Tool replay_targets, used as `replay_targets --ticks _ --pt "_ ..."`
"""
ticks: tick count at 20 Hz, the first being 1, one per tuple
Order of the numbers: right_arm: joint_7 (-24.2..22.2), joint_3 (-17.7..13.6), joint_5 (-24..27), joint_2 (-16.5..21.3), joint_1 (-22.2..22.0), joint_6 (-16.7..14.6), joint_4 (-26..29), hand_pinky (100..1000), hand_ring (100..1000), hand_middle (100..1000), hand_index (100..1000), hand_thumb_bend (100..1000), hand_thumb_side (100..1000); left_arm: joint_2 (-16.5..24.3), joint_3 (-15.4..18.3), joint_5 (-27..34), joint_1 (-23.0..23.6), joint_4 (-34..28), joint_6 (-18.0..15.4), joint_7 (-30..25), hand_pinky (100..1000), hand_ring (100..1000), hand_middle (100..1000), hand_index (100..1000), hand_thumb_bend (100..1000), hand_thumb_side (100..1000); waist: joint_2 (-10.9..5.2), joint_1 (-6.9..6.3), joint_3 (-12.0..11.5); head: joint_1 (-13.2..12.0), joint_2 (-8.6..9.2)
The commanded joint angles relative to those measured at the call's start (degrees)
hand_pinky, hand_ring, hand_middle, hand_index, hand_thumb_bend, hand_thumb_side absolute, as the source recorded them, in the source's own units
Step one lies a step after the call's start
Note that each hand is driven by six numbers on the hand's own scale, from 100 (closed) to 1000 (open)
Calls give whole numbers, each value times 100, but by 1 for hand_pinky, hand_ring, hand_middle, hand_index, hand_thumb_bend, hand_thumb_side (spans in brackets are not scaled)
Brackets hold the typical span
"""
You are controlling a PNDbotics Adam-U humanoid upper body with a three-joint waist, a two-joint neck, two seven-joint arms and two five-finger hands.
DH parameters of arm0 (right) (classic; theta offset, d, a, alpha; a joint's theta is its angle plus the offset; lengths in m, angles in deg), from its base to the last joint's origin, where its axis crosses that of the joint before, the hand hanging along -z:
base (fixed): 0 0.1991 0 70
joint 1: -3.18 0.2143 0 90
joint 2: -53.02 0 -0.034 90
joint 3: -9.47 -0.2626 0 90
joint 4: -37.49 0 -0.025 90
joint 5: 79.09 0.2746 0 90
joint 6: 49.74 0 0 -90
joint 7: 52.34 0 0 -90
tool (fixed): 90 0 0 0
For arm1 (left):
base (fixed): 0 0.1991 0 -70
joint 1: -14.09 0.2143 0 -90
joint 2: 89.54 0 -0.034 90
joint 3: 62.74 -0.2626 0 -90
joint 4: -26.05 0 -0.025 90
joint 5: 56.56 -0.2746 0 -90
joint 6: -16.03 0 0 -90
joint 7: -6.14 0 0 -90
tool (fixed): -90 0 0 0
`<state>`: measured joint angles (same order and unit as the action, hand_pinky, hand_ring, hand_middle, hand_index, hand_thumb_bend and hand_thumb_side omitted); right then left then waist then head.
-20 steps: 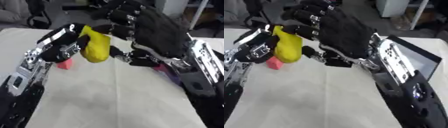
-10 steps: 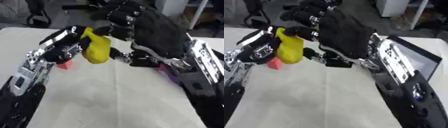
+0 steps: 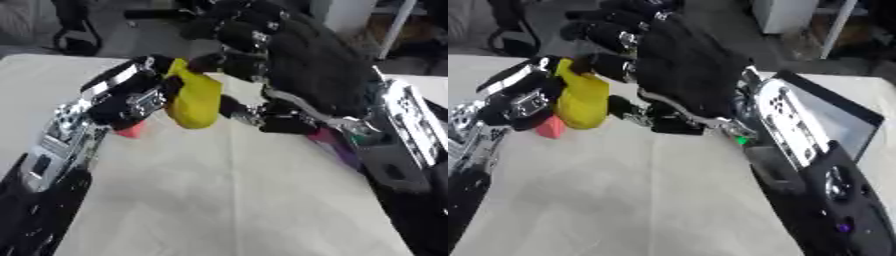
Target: Pick up the objects with one hand, pass them to the other hand, and then place them into the box on the other side of the table.
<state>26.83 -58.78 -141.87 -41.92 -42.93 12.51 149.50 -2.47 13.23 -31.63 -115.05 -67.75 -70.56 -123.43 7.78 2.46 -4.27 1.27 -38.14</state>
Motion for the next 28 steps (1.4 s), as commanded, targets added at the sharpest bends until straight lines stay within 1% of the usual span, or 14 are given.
replay_targets --ticks 1,6,13,15,17,22,23,24,27,28 --pt "42 -27 -23 36 115 2 113 895 865 857 977 284 100 28 63 -26 -78 -16 10 -16 631 470 387 530 100 452 -71 -19 1 14 43" --pt "47 -22 -17 33 117 10 108 895 864 859 1000 286 100 17 79 -22 -76 15 34 -18 630 470 387 529 100 455 -64 -20 5 20 44" --pt "8 2 35 33 121 -2 77 894 864 859 1000 285 100 5 103 14 -80 12 64 -2 630 470 387 530 100 454 -58 -22 7 28 40" --pt "-2 13 53 33 124 -16 76 894 864 859 969 279 100 1 112 25 -81 8 69 9 630 470 388 530 100 455 -58 -22 7 29 42" --pt "8 15 70 33 125 -20 85 893 863 857 917 276 100 -3 121 36 -83 7 76 20 630 471 388 530 100 454 -59 -22 7 31 44" --pt "118 17 137 48 118 24 99 884 855 841 681 237 100 -7 139 76 -89 -3 96 44 630 471 389 531 100 455 -60 -23 8 34 46" --pt "142 20 145 49 118 38 100 882 853 838 649 228 100 -9 139 83 -89 -6 101 46 631 471 389 531 100 455 -60 -24 8 35 44" --pt "166 21 150 50 117 51 101 878 849 831 588 217 100 -10 140 88 -90 -9 105 46 631 472 389 531 100 454 -60 -24 8 35 41" --pt "303 12 178 52 116 110 108 869 835 812 484 200 100 -14 143 100 -89 -18 112 46 631 472 390 531 100 454 -62 -25 6 45 27" --pt "361 9 184 53 116 133 110 864 827 802 436 186 100 -15 143 103 -90 -21 114 46 632 473 390 532 100 454 -62 -25 5 47 25"
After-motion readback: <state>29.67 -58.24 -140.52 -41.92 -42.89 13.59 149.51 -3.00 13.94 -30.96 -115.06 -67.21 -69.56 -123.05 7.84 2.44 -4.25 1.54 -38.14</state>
